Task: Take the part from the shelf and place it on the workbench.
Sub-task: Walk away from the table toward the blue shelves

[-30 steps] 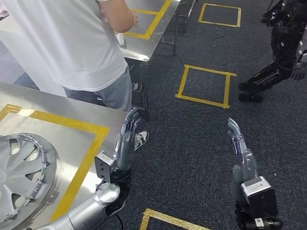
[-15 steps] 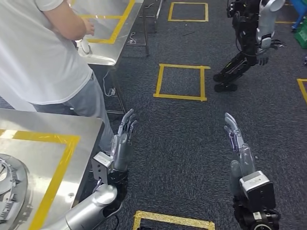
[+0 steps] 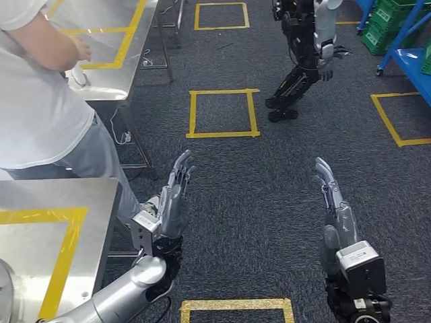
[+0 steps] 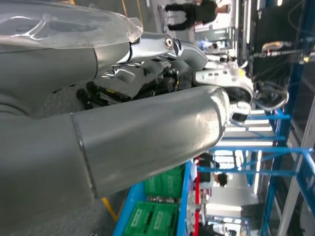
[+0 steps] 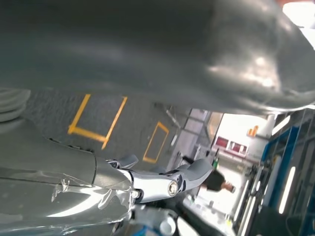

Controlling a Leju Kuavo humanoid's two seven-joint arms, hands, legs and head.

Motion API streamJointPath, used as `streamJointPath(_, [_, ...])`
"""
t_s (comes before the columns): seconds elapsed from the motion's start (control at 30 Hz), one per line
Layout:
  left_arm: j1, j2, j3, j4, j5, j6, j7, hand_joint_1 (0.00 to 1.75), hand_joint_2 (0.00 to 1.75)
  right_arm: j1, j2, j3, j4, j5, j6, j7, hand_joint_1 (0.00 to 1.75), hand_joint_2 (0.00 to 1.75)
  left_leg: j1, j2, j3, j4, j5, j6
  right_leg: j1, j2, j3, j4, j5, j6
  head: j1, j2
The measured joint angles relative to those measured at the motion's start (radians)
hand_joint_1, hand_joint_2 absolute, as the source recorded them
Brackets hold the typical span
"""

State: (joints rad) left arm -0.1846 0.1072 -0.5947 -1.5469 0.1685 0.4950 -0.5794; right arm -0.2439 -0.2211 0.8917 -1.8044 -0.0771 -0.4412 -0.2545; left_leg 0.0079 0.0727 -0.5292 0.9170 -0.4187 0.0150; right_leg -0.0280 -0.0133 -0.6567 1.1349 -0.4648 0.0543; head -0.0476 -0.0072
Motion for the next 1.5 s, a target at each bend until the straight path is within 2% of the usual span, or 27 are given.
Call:
streamJointPath(0.03, [-0.003,0.000,0.000,0.000,0.000,-0.001,0.002,0.00,0.00,0.000,0.000,0.000,0.000,0.001,-0.002,0.000,0.00,0.00,0.000,0.010,0.001,0.006,-0.006,-0.007,0.001,-0.020,0.038,-0.072,0.025,0.004,0.001,0.000])
streamJointPath(0.1, [-0.011,-0.001,0.000,0.000,-0.001,-0.004,0.003,0.00,0.00,0.001,0.000,-0.001,0.000,0.001,-0.008,-0.001,0.00,0.00,-0.002,0.024,0.000,0.019,-0.015,-0.019,0.005,-0.039,0.087,-0.162,0.047,-0.004,0.002,0.000])
streamJointPath(0.2, [-0.017,-0.006,0.000,0.000,-0.001,-0.009,0.003,0.00,0.00,0.008,-0.001,-0.002,-0.001,0.000,-0.019,0.002,0.00,0.00,-0.002,0.045,0.001,0.025,-0.019,-0.033,0.012,-0.011,0.086,-0.167,0.046,-0.032,-0.004,0.000])
streamJointPath(0.27, [-0.022,-0.008,0.000,0.001,-0.001,-0.011,0.001,0.00,0.00,0.013,-0.002,-0.002,-0.005,0.001,-0.025,0.006,0.00,0.00,0.004,0.011,-0.014,0.066,-0.052,-0.041,0.012,0.011,0.085,-0.168,0.050,-0.045,-0.008,0.000])
streamJointPath(0.33, [-0.025,-0.009,0.000,0.001,0.002,-0.008,0.000,0.00,0.00,0.015,-0.002,-0.002,-0.008,0.002,-0.027,0.010,0.00,0.00,0.006,-0.046,-0.073,0.193,-0.119,-0.042,0.013,0.033,0.082,-0.169,0.054,-0.054,-0.014,0.000])
streamJointPath(0.4, [-0.021,-0.007,0.000,0.002,0.005,-0.002,-0.001,0.00,0.00,0.017,-0.002,-0.002,-0.008,0.002,-0.026,0.015,0.00,0.00,0.004,-0.065,-0.144,0.327,-0.164,-0.036,0.018,0.058,0.078,-0.169,0.058,-0.060,-0.020,0.000])
streamJointPath(0.43, [-0.018,-0.007,0.000,0.002,0.007,0.001,-0.001,0.00,0.00,0.018,-0.002,-0.001,-0.008,0.003,-0.027,0.017,0.00,0.00,0.001,-0.067,-0.160,0.348,-0.160,-0.031,0.021,0.072,0.076,-0.169,0.059,-0.063,-0.022,0.000])
streamJointPath(0.47, [-0.017,-0.006,0.000,0.003,0.008,0.003,-0.001,0.00,0.00,0.019,-0.002,-0.001,-0.008,0.004,-0.027,0.019,0.00,0.00,-0.001,-0.070,-0.157,0.331,-0.138,-0.024,0.024,0.086,0.076,-0.169,0.060,-0.064,-0.023,0.000])
streamJointPath(0.5, [-0.016,-0.005,0.000,0.003,0.009,0.005,-0.001,0.00,0.00,0.020,-0.002,-0.001,-0.008,0.005,-0.029,0.021,0.00,0.00,-0.005,-0.078,-0.132,0.273,-0.101,-0.016,0.026,0.101,0.076,-0.169,0.062,-0.065,-0.023,0.000])
streamJointPath(0.57, [-0.018,-0.005,0.000,0.002,0.009,0.008,0.000,0.00,0.00,0.021,-0.002,-0.001,-0.012,0.007,-0.033,0.023,0.00,0.00,-0.010,-0.120,-0.064,0.122,-0.034,0.000,0.027,0.127,0.075,-0.169,0.064,-0.063,-0.022,0.000])
streamJointPath(0.63, [-0.020,-0.005,0.000,0.002,0.009,0.008,0.000,0.00,0.00,0.023,-0.002,-0.001,-0.017,0.008,-0.036,0.024,0.00,0.00,-0.015,-0.143,-0.028,0.044,-0.011,0.006,0.025,0.149,0.070,-0.169,0.068,-0.057,-0.023,0.000])
streamJointPath(0.7, [-0.021,-0.006,0.000,0.002,0.009,0.008,0.000,0.00,0.00,0.025,-0.003,-0.001,-0.021,0.008,-0.037,0.024,0.00,0.00,-0.014,-0.122,-0.024,0.031,-0.007,0.007,0.024,0.169,0.063,-0.172,0.072,-0.047,-0.023,0.000])
streamJointPath(0.77, [-0.022,-0.009,0.000,0.002,0.009,0.008,-0.001,0.00,0.00,0.028,-0.004,-0.002,-0.025,0.009,-0.037,0.024,0.00,0.00,-0.010,-0.095,-0.015,0.013,0.002,0.011,0.029,0.137,0.046,-0.146,0.053,-0.038,-0.018,0.000])
streamJointPath(0.83, [-0.022,-0.012,0.000,0.002,0.009,0.008,-0.001,0.00,0.00,0.029,-0.006,-0.002,-0.027,0.009,-0.038,0.024,0.00,0.00,-0.009,-0.067,-0.009,0.002,0.006,0.016,0.031,0.066,-0.001,-0.040,-0.009,-0.031,-0.008,0.000])
streamJointPath(0.87, [-0.021,-0.012,0.000,0.002,0.009,0.008,-0.001,0.00,0.00,0.030,-0.007,-0.002,-0.027,0.009,-0.038,0.024,0.00,0.00,-0.010,-0.054,-0.009,0.001,0.006,0.017,0.028,0.042,-0.033,0.034,-0.045,-0.026,-0.004,0.000])
streamJointPath(0.93, [-0.017,-0.013,0.000,0.002,0.009,0.008,0.000,0.00,0.00,0.033,-0.007,-0.002,-0.027,0.009,-0.038,0.025,0.00,0.00,-0.009,-0.026,-0.009,0.002,0.004,0.016,0.017,0.023,-0.071,0.125,-0.075,-0.016,-0.002,0.000])
streamJointPath(0.97, [-0.017,-0.013,0.000,0.002,0.010,0.008,0.000,0.00,0.00,0.034,-0.008,-0.001,-0.027,0.009,-0.038,0.025,0.00,0.00,-0.008,-0.013,-0.009,0.003,0.002,0.013,0.011,0.017,-0.062,0.113,-0.061,-0.011,-0.002,0.000])
streamJointPath(1.07, [-0.017,-0.013,0.000,0.002,0.010,0.008,0.000,0.00,0.00,0.035,-0.008,-0.001,-0.028,0.009,-0.038,0.026,0.00,0.00,-0.005,0.019,-0.006,0.016,-0.010,-0.004,0.002,-0.034,0.050,-0.087,0.023,0.003,0.001,0.000])
streamJointPath(1.13, [-0.017,-0.013,0.000,0.002,0.009,0.008,-0.001,0.00,0.00,0.035,-0.008,-0.001,-0.030,0.009,-0.038,0.026,0.00,0.00,-0.009,0.035,-0.008,0.027,-0.017,-0.015,0.007,-0.055,0.088,-0.158,0.037,-0.007,0.001,0.000])
streamJointPath(1.2, [-0.018,-0.013,0.000,0.002,0.009,0.008,-0.001,0.00,0.00,0.035,-0.008,-0.001,-0.032,0.009,-0.038,0.026,0.00,0.00,-0.011,0.055,-0.007,0.031,-0.019,-0.023,0.012,-0.033,0.086,-0.160,0.037,-0.027,-0.003,0.000])
streamJointPath(1.23, [-0.019,-0.013,0.000,0.002,0.009,0.008,-0.001,0.00,0.00,0.035,-0.008,-0.001,-0.032,0.009,-0.038,0.026,0.00,0.00,-0.008,0.052,-0.007,0.037,-0.025,-0.028,0.012,-0.020,0.085,-0.160,0.039,-0.033,-0.005,0.000])
streamJointPath(1.3, [-0.020,-0.013,0.000,0.002,0.009,0.008,-0.001,0.00,0.00,0.035,-0.008,-0.002,-0.034,0.010,-0.038,0.026,0.00,0.00,-0.001,0.006,-0.030,0.096,-0.066,-0.036,0.010,0.003,0.085,-0.162,0.043,-0.045,-0.008,0.000])
streamJointPath(1.37, [-0.019,-0.012,0.000,0.002,0.009,0.008,-0.001,0.00,0.00,0.034,-0.009,-0.002,-0.035,0.010,-0.038,0.027,0.00,0.00,0.001,-0.052,-0.096,0.231,-0.131,-0.037,0.011,0.026,0.082,-0.162,0.046,-0.054,-0.017,0.000])
streamJointPath(1.4, [-0.017,-0.012,0.000,0.002,0.009,0.008,0.000,0.00,0.00,0.035,-0.009,-0.001,-0.036,0.010,-0.038,0.027,0.00,0.00,0.001,-0.062,-0.132,0.299,-0.155,-0.035,0.013,0.040,0.081,-0.162,0.047,-0.056,-0.021,0.000])
streamJointPath(1.43, [-0.016,-0.011,0.000,0.003,0.009,0.008,0.000,0.00,0.00,0.036,-0.009,-0.001,-0.036,0.010,-0.038,0.027,0.00,0.00,0.000,-0.066,-0.157,0.342,-0.161,-0.032,0.016,0.054,0.080,-0.162,0.048,-0.058,-0.024,0.000])
streamJointPath(1.47, [-0.015,-0.011,0.000,0.003,0.009,0.008,0.000,0.00,0.00,0.037,-0.009,-0.001,-0.036,0.010,-0.039,0.027,0.00,0.00,-0.001,-0.068,-0.164,0.345,-0.148,-0.027,0.018,0.069,0.080,-0.162,0.049,-0.060,-0.026,0.000])
streamJointPath(1.5, [-0.015,-0.011,0.000,0.003,0.009,0.008,0.000,0.00,0.00,0.037,-0.009,-0.001,-0.036,0.010,-0.039,0.027,0.00,0.00,-0.003,-0.074,-0.149,0.303,-0.115,-0.020,0.020,0.084,0.080,-0.162,0.050,-0.060,-0.027,0.000])
